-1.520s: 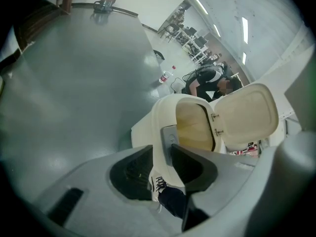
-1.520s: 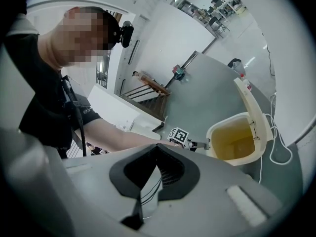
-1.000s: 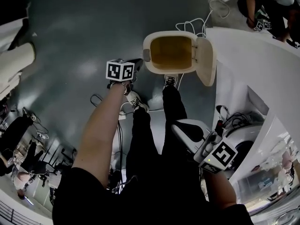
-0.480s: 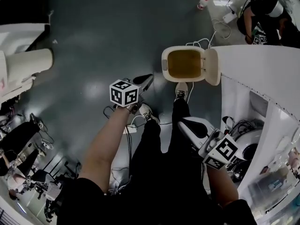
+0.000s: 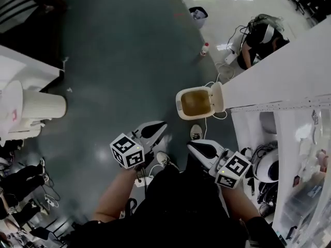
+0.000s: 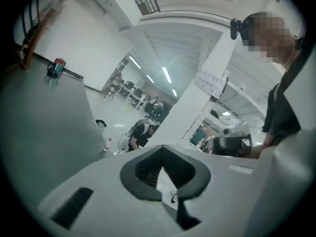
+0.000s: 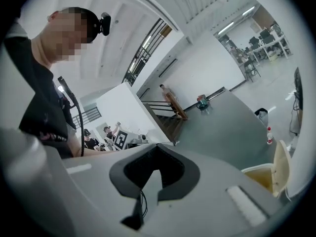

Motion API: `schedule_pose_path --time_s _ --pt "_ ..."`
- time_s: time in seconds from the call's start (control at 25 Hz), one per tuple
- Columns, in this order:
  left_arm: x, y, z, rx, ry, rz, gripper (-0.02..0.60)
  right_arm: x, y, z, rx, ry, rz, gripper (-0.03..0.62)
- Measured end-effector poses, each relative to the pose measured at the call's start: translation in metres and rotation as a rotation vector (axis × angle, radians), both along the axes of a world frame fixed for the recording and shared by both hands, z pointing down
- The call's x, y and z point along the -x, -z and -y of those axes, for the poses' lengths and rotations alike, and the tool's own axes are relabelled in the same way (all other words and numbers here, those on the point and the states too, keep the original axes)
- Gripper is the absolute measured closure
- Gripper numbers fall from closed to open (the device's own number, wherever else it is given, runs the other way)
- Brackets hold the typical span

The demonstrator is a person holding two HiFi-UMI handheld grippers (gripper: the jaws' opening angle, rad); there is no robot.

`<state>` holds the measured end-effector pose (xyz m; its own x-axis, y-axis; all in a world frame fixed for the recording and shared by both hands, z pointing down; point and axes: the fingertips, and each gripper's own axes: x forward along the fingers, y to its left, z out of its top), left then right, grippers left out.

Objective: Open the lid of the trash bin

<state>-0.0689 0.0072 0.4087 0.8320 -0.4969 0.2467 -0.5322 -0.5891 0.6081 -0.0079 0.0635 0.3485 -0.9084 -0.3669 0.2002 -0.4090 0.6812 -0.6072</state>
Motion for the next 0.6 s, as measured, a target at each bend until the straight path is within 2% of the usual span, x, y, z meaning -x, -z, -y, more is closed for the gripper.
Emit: schedule_pose_path --time_s 0.12,0.32,0.44,0.6 --pt "0.008 0.043 -0.034 -0.055 -0.019 -0.016 0.58 0.01 0.027 -0.015 -0.04 -0.008 0.021 0.586" --pt "0.028 0.097 -0.072 -0.086 0.015 -0.106 0.58 0.029 0.064 -0.034 -0.117 -0.007 0.022 0.586" --pt "0.036 0.118 -0.088 -0.152 0.024 -0.104 0.58 0.04 0.081 -0.047 -0.16 0.001 0.021 0.586" --pt "0.037 0.141 -0.116 -0.187 0.005 -0.117 0.58 0.057 0.101 -0.072 -0.197 0.018 0.032 0.586"
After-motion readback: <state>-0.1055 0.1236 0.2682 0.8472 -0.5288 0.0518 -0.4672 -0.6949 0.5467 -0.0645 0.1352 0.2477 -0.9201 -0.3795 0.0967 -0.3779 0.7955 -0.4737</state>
